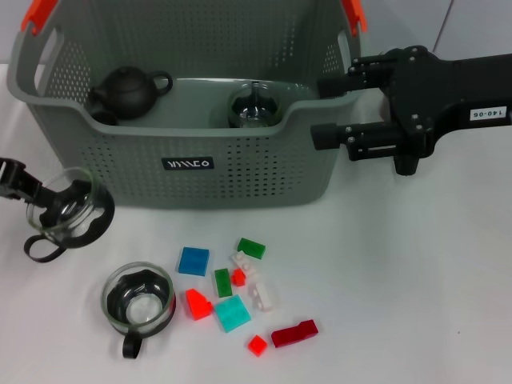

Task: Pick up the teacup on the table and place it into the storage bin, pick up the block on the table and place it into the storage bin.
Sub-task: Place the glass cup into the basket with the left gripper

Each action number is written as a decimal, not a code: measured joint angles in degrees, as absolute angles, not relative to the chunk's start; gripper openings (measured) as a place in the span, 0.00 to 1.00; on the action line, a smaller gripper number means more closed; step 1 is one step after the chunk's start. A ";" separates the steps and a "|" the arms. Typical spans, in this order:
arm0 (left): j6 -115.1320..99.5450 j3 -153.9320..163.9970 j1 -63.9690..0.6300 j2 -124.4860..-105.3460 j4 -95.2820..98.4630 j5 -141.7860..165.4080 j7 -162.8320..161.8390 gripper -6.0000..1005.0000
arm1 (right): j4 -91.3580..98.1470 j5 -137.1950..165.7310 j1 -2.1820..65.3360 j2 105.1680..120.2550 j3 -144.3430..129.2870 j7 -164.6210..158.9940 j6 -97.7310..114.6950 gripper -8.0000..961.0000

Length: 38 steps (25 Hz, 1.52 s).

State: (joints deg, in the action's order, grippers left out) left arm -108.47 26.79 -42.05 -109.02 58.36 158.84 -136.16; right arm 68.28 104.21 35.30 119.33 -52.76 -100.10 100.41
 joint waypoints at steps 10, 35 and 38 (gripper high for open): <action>-118.49 21.01 -42.41 -107.12 61.81 148.91 -133.99 0.08 | 61.37 104.87 37.64 117.75 -53.46 -97.62 101.99 0.74; -106.54 31.62 -56.59 -101.45 56.17 142.51 -138.37 0.08 | 55.93 107.12 37.80 115.51 -53.58 -98.20 107.43 0.74; -100.38 34.64 -58.59 -101.02 52.42 143.01 -138.10 0.08 | 55.73 107.15 37.79 115.33 -53.80 -98.52 107.69 0.74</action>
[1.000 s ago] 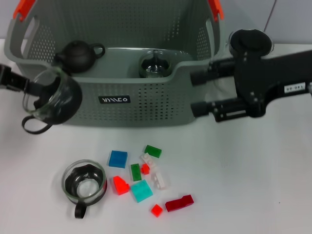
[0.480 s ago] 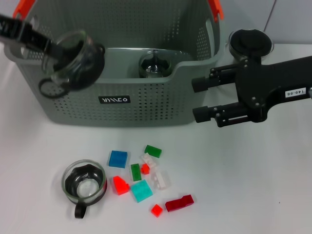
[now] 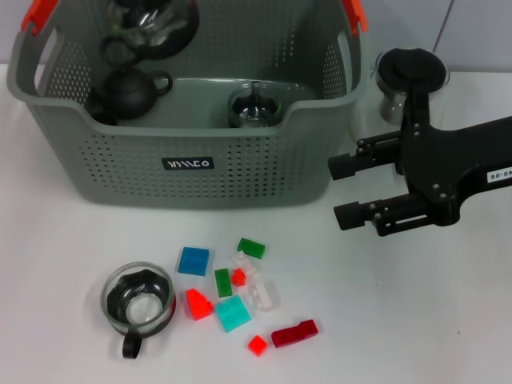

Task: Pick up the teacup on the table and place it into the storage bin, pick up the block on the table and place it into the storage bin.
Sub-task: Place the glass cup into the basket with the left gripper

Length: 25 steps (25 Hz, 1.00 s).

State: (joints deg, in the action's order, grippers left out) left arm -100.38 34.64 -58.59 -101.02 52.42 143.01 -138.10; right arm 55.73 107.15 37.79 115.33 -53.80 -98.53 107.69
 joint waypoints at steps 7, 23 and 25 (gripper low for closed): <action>-85.16 43.00 -61.94 -102.39 45.86 146.31 -139.31 0.08 | 55.13 107.72 37.79 115.39 -53.85 -99.06 108.02 0.74; -65.00 50.29 -63.71 -109.28 38.90 154.21 -143.40 0.08 | 55.02 107.76 37.84 115.84 -54.09 -100.89 108.53 0.74; -63.58 50.33 -63.72 -109.95 38.49 155.38 -143.63 0.08 | 55.02 107.76 37.85 115.89 -54.27 -101.10 108.55 0.74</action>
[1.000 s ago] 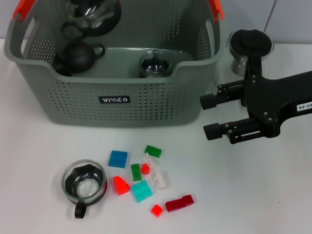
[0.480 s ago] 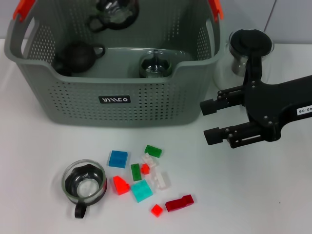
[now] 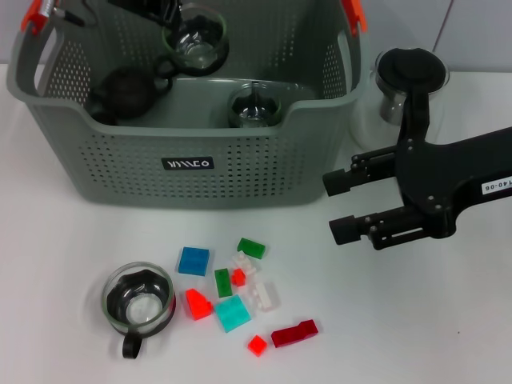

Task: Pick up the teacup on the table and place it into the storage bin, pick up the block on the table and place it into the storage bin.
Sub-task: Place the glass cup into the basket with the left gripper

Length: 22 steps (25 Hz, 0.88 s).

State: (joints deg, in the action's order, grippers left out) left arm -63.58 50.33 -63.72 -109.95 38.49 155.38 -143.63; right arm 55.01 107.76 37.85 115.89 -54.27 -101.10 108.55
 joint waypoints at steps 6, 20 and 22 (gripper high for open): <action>-59.28 50.42 -63.67 -112.72 37.75 158.56 -143.98 0.07 | 54.70 107.88 37.99 115.95 -54.68 -101.16 108.55 0.74; -56.18 51.68 -63.72 -115.35 36.15 161.40 -144.06 0.08 | 54.21 108.57 38.49 115.99 -54.66 -100.81 107.94 0.74; -55.81 51.68 -63.59 -115.52 36.18 161.41 -144.06 0.08 | 54.20 108.57 38.49 116.01 -54.66 -100.79 107.91 0.74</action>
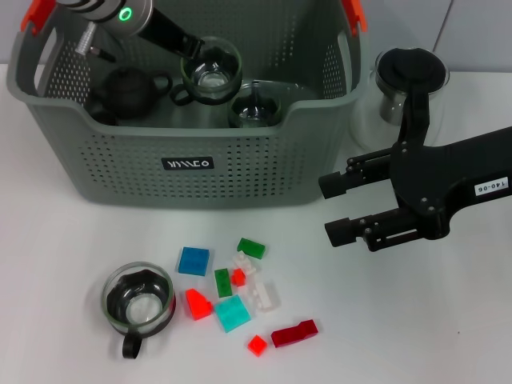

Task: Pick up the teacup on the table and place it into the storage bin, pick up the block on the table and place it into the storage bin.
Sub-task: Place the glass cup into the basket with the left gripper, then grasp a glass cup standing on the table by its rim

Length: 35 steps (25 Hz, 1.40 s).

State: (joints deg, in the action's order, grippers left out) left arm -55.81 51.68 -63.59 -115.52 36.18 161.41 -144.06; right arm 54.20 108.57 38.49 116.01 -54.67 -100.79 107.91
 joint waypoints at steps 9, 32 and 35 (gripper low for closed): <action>-55.29 51.77 -63.45 -115.74 36.38 161.46 -144.06 0.08 | 53.96 108.57 38.50 116.02 -54.66 -100.74 107.91 0.74; -83.73 47.88 -59.44 -114.85 64.96 150.85 -144.09 0.76 | 54.07 108.46 38.48 115.09 -54.14 -99.93 108.25 0.74; -91.93 46.50 -58.32 -114.41 68.91 147.16 -144.07 0.81 | 54.16 108.33 38.42 115.03 -53.73 -99.64 108.28 0.74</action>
State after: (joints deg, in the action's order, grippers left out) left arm -91.93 46.50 -58.32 -114.41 68.91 147.16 -144.07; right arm 54.16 108.33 38.42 115.03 -53.73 -99.64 108.28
